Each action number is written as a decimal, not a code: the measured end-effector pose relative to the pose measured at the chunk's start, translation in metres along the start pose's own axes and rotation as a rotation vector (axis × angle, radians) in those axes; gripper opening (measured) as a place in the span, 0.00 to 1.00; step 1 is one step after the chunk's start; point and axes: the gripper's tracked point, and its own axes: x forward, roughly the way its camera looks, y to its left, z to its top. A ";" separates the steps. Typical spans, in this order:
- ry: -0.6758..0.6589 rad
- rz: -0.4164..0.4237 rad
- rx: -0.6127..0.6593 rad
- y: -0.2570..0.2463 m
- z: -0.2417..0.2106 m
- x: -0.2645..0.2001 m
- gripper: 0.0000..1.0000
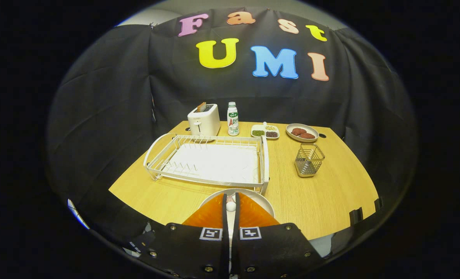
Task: Take the plate from the dish rack, then take the spoon from the basket and place it into the plate.
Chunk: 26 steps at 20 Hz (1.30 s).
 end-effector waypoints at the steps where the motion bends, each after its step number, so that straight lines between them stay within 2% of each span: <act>1: 0.003 -0.004 0.007 0.000 -0.003 0.005 0.02; 9: 0.022 0.030 -0.003 0.009 -0.010 0.026 0.14; 20: 0.004 0.010 -0.007 0.001 -0.003 0.026 0.14; 23: -0.029 0.000 -0.011 -0.004 0.012 0.021 0.14; 26: -0.108 -0.019 -0.018 -0.010 0.045 0.008 0.14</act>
